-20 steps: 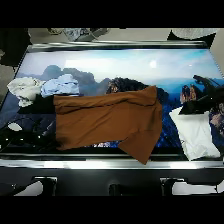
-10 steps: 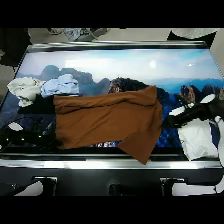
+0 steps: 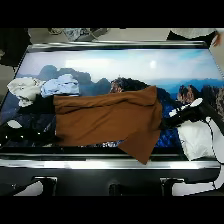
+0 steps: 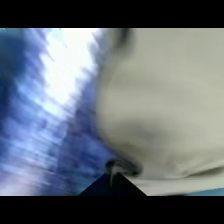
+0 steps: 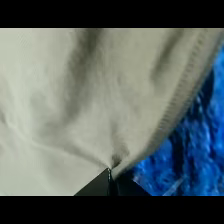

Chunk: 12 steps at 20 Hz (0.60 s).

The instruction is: Fold the shirts.

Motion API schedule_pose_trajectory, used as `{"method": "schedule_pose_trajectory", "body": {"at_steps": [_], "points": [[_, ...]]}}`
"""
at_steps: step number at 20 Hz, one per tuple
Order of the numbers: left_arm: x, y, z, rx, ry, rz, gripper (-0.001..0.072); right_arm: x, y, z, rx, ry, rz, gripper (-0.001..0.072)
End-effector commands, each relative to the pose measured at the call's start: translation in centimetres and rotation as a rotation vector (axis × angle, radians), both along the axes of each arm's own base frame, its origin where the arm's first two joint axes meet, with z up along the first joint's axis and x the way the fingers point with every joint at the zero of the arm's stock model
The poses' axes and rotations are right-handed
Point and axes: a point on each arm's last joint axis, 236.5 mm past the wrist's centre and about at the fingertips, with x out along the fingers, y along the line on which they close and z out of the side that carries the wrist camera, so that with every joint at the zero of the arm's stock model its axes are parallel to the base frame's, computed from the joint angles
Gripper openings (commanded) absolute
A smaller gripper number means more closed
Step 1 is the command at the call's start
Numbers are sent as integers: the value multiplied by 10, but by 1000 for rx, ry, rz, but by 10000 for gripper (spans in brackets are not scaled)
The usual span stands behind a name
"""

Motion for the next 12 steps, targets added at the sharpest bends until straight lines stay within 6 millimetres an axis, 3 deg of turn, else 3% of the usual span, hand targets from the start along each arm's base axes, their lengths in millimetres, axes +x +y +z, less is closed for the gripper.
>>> {"method": "schedule_pose_trajectory", "body": {"at_steps": [1,3,4,6,7,8,9,10,11,12], "points": [[52,7,66,7,-161,-44,19,26,-4,57,-3,-145,91,38],[107,17,158,104,-418,-82,18,72,-18,146,-103,-433,118,38],[134,19,232,170,-609,-94,19,91,-25,205,-177,-618,128,38],[152,17,380,268,-958,-60,20,107,-46,356,-415,-1047,95,39],[144,15,458,315,-1145,-30,20,94,-58,444,-563,-1276,34,39],[128,14,522,361,-1299,-3,21,63,-63,524,-692,-1484,-29,39],[103,11,576,399,-1424,27,21,27,-63,583,-790,-1639,-82,39],[77,4,614,403,-1517,53,21,-11,-60,623,-860,-1749,-122,38],[55,-2,634,410,-1574,61,21,-48,-55,648,-904,-1820,-157,38],[36,-8,643,417,-1608,60,21,-77,-50,659,-940,-1848,-168,38]]}}
